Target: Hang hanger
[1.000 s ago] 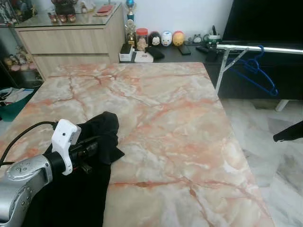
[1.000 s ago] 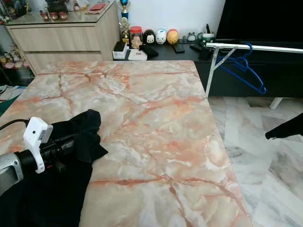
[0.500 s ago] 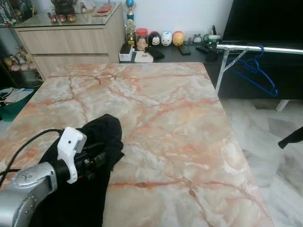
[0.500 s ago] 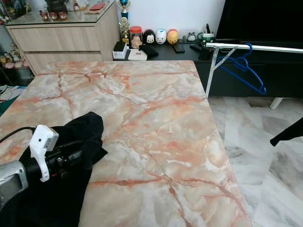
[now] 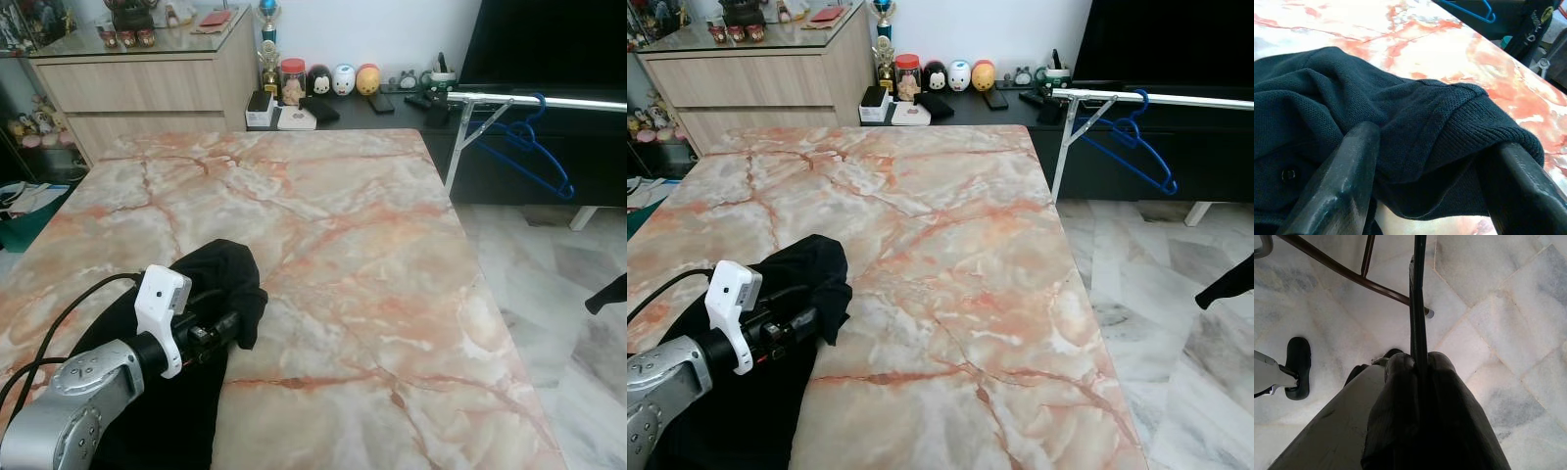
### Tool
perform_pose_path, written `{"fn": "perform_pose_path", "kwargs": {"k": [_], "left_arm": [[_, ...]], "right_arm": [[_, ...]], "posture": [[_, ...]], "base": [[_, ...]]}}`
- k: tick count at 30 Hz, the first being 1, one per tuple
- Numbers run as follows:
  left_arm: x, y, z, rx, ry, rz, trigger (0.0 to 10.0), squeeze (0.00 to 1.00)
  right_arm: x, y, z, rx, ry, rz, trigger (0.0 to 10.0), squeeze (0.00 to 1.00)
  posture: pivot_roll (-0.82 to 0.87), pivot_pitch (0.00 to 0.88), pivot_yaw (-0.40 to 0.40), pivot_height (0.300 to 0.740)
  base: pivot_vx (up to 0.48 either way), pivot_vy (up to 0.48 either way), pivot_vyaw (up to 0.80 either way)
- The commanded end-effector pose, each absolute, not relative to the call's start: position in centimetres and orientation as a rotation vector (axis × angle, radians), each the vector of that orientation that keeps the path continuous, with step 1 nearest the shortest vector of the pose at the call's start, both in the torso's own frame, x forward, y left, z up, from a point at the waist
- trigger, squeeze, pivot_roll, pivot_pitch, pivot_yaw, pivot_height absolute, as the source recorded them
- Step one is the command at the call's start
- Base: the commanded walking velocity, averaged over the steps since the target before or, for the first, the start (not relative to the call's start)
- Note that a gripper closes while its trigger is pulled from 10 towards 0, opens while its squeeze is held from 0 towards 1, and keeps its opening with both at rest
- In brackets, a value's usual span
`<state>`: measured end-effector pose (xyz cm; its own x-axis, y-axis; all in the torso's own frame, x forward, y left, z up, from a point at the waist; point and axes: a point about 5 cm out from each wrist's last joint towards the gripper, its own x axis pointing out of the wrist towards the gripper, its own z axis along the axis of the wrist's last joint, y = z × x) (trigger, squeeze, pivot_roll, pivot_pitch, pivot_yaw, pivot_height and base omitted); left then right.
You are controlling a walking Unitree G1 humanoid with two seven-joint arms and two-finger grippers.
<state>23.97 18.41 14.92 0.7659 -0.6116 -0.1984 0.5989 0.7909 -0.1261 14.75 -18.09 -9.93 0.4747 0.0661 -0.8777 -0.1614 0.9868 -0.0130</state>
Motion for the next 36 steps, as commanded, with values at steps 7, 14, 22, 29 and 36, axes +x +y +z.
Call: {"fn": "perform_pose_path", "kwargs": {"k": [7, 14, 22, 29, 36], "left_arm": [[24.08, 18.06, 15.36, -0.053, 0.229, -0.645, 10.0, 0.00], [24.07, 17.92, 15.42, -0.056, 0.232, -0.650, 10.0, 0.00], [24.05, 17.90, 15.47, -0.063, 0.234, -0.650, 10.0, 0.00], [23.95, 17.80, 15.58, -0.079, 0.228, -0.654, 10.0, 0.00], [24.01, 17.87, 15.55, -0.079, 0.231, -0.648, 10.0, 0.00]], "right_arm": [[14.89, -18.15, -9.87, -0.100, 1.065, 0.138, 10.0, 0.00], [14.91, -18.13, -9.87, -0.100, 1.066, 0.137, 10.0, 0.00], [14.90, -18.15, -9.87, -0.101, 1.066, 0.139, 10.0, 0.00], [14.88, -18.20, -9.87, -0.101, 1.067, 0.137, 10.0, 0.00], [14.89, -18.21, -9.87, -0.103, 1.067, 0.139, 10.0, 0.00]], "posture": [[0.06, 0.000, 0.015, 0.740], [0.06, 0.000, 0.014, 0.740], [0.06, 0.000, 0.013, 0.740], [0.06, 0.000, 0.011, 0.740], [0.06, 0.000, 0.009, 0.740]], "base": [[0.000, 0.000, 0.00], [0.000, 0.000, 0.00], [0.000, 0.000, 0.00], [-0.142, 0.000, 0.00], [-0.280, 0.000, 0.00]]}}
